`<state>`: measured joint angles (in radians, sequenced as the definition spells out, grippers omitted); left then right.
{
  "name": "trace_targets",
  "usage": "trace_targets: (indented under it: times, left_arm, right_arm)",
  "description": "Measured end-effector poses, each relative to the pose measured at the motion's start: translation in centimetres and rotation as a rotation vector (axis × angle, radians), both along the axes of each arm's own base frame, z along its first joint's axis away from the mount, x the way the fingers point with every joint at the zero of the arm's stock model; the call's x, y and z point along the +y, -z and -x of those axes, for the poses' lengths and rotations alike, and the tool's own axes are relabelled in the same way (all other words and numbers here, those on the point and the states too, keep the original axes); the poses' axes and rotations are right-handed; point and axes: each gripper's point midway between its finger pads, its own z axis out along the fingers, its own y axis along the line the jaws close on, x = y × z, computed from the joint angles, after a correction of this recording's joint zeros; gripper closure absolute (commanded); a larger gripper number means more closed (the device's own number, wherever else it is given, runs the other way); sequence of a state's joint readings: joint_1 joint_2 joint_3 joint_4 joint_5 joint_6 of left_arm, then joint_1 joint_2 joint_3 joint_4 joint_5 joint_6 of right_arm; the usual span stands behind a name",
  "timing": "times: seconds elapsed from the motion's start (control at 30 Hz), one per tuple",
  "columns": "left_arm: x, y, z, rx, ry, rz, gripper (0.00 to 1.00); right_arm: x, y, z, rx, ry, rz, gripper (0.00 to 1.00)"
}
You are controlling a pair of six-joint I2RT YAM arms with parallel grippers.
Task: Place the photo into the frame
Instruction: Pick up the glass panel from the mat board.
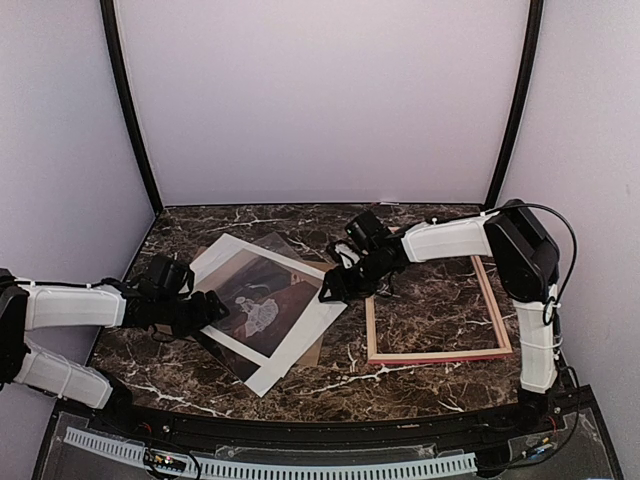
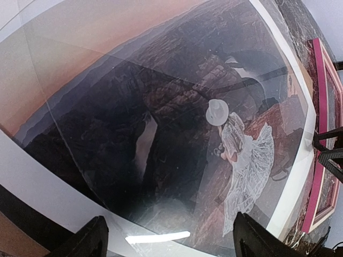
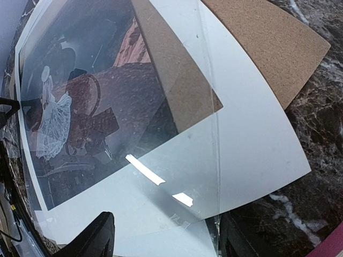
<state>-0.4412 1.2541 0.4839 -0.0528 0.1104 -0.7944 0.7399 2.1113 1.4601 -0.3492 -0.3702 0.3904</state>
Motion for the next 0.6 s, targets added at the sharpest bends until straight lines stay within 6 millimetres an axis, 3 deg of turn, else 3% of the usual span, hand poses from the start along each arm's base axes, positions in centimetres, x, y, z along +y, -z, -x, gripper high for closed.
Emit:
trace_targets:
  times: [0.6]
  left_arm:
    - [-0.03,-0.44,-0.26,-0.06,-0.137,0.165,0.17]
  right_arm:
    - [0.14,0.04,0.03,0.019,0.013,-0.027,0.41]
